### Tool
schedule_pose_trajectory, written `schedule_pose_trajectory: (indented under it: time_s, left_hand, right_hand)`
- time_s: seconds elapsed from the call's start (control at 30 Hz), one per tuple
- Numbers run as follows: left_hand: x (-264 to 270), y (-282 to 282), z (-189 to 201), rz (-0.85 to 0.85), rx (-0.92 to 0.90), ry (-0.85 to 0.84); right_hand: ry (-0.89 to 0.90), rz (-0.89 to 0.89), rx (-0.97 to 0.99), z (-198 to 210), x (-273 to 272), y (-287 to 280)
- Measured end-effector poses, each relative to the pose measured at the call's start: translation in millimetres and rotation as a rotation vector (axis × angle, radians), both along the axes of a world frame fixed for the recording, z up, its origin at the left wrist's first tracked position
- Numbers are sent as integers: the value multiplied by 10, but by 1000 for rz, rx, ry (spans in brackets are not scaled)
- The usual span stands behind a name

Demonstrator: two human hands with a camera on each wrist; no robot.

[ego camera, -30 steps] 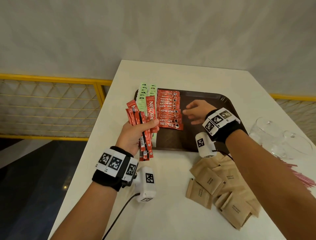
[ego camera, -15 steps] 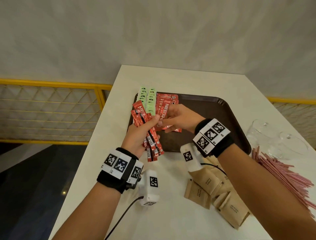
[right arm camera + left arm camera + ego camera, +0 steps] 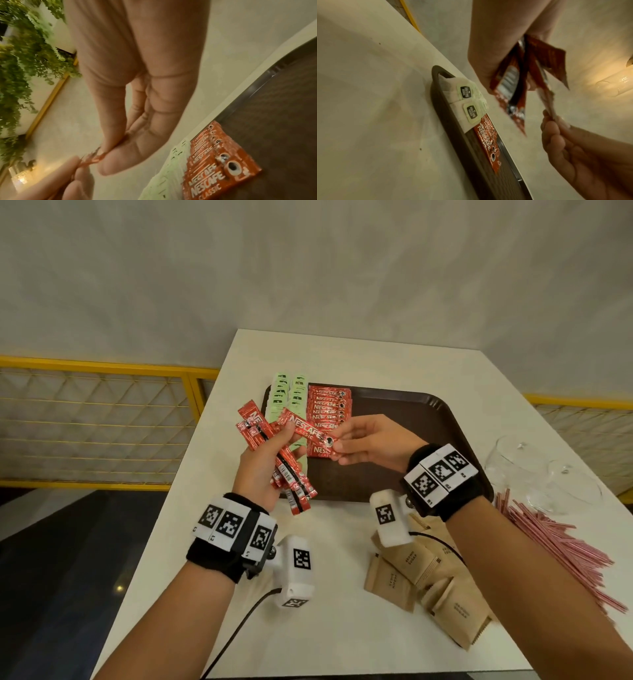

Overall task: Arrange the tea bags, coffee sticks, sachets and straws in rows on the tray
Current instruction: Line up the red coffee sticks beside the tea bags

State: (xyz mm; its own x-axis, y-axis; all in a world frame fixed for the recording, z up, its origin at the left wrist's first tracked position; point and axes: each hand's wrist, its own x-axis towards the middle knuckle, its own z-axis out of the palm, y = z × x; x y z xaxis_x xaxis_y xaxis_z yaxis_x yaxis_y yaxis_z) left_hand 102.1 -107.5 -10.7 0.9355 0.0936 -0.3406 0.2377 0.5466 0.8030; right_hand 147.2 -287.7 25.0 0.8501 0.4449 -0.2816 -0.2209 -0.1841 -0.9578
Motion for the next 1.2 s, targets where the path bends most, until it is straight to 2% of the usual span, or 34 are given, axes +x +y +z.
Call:
schedule_pose_trajectory:
  time_s: [0.07, 0.17, 0.3, 0.4, 0.8, 1.2]
  left_hand:
    - [-4, -2, -9, -19, 7, 0]
    - [5, 50, -34, 3, 9, 6]
    - [17, 132, -55, 42, -5, 21]
    - [21, 141, -66, 39, -16, 15]
    - [51, 158, -128, 31, -31, 41]
    - [63, 143, -138, -4, -26, 46]
  right_hand:
    - [-15, -69, -60, -8, 54, -85]
    - [-57, -136, -308, -44, 174, -243]
    - [-16, -93, -644, -227, 331, -362]
    - [-22, -54, -774, -312, 413, -305]
    - [-97, -143, -833, -398, 576, -95]
    - [-158, -84, -909, -417, 596, 12]
